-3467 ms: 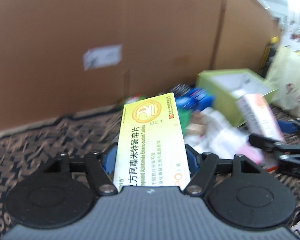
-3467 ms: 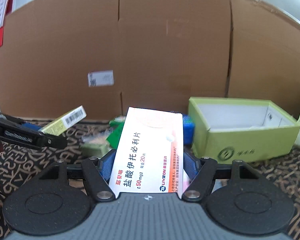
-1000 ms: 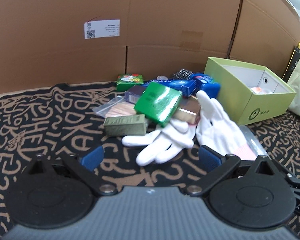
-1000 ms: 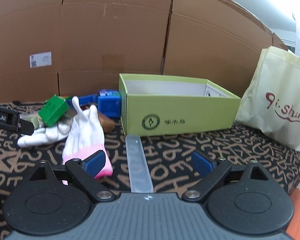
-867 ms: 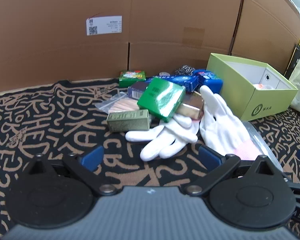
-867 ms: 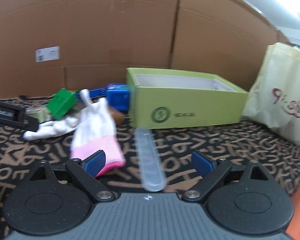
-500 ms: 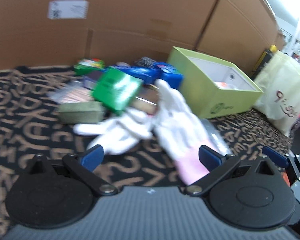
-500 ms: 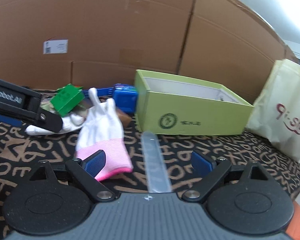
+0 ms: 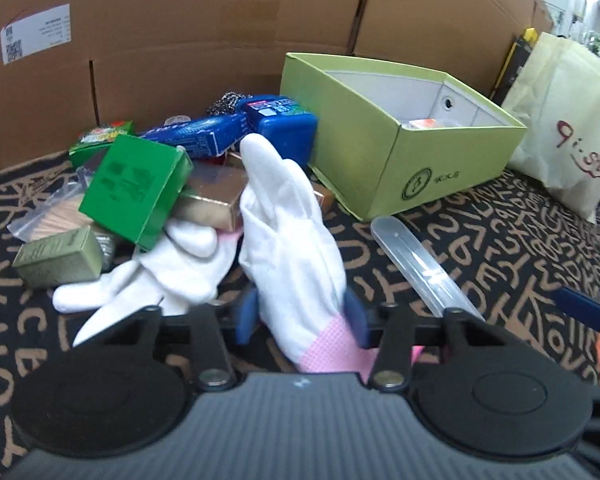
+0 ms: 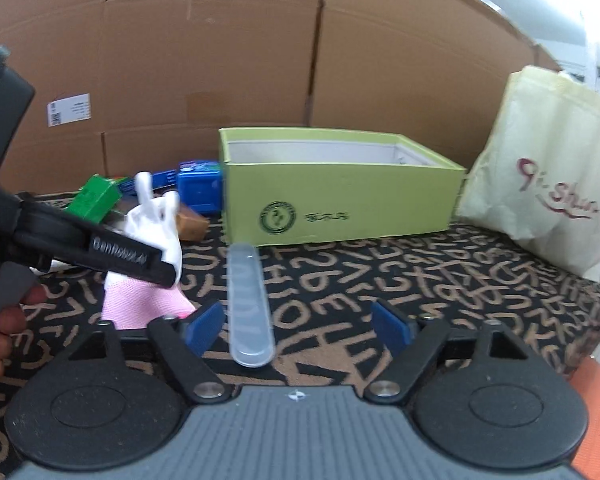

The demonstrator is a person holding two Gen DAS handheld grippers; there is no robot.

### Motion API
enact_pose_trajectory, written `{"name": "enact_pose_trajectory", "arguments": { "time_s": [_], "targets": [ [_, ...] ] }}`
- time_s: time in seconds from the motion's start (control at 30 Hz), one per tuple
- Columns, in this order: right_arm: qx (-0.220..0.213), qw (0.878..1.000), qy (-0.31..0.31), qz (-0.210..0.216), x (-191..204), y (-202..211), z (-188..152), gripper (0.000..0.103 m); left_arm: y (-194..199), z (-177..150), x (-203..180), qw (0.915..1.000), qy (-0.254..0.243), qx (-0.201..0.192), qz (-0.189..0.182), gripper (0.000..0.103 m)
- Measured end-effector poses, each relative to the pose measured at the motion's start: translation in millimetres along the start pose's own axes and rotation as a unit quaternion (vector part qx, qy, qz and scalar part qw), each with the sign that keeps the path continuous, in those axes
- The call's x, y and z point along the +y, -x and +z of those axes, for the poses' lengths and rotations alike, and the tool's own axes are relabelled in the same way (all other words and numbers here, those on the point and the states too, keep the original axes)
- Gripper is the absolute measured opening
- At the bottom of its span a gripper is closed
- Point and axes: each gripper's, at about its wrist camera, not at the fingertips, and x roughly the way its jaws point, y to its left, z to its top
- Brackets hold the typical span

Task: Organize objects
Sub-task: 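Grasp the clear plastic tube with the right gripper while the left grasps the pink-cuffed glove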

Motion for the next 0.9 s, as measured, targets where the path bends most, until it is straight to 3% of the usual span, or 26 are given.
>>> {"name": "enact_pose_trajectory", "arguments": {
  "time_s": [0.03,0.1,0.2,0.27,0.3,0.4,0.47,0.53,0.6,0.7,0.8,0.9],
  "targets": [
    [0.005,1.000,-0.002,0.010,0.5,-5.1,1.4,0.076,3.4,-2.4,4.8,0.9999,-0.001,0.004,-0.010,0.025],
    [0.017,0.999,-0.005,0.026,2.3,-16.2,4.0,0.069,14.4,-9.3,16.2,0.9996,-0.002,0.012,-0.027,0.017],
    [0.030,0.999,-0.005,0.044,5.9,-31.7,6.5,0.064,36.3,-23.2,34.8,0.9985,-0.001,0.023,-0.050,0.017],
    [0.047,0.998,-0.005,0.044,8.4,-40.1,7.0,0.034,52.4,-33.9,41.9,0.9982,-0.012,0.025,-0.053,0.017],
    [0.056,0.997,-0.008,0.050,8.9,-41.5,6.0,0.032,59.8,-39.6,44.0,0.9982,-0.019,0.025,-0.051,0.017],
    [0.060,0.995,0.002,0.073,14.6,-28.3,0.9,0.032,76.7,-52.6,50.3,0.9980,-0.021,0.029,-0.052,0.018],
    [0.065,0.991,-0.009,0.118,15.9,-15.8,-3.0,0.032,82.4,-54.7,53.7,0.9983,-0.006,0.030,-0.050,0.027],
    [0.075,0.984,-0.029,0.159,18.5,-8.6,-6.5,0.032,83.8,-53.8,53.2,0.9989,-0.002,0.023,-0.042,0.051],
    [0.073,0.984,-0.031,0.161,23.8,-4.4,-7.4,0.032,82.3,-52.4,50.2,0.9995,-0.006,0.015,-0.026,0.062],
    [0.067,0.988,-0.012,0.139,31.9,-2.9,-6.2,0.035,78.1,-53.6,47.3,0.9996,-0.010,0.017,-0.022,0.061],
    [0.070,0.988,-0.007,0.137,33.8,-6.5,-5.9,0.048,77.6,-54.9,47.4,0.9996,-0.002,0.014,-0.025,0.054],
    [0.069,0.989,0.004,0.134,37.3,-9.1,-6.5,0.048,76.6,-53.9,48.6,0.9995,0.004,0.014,-0.027,0.056]
  ]
}}
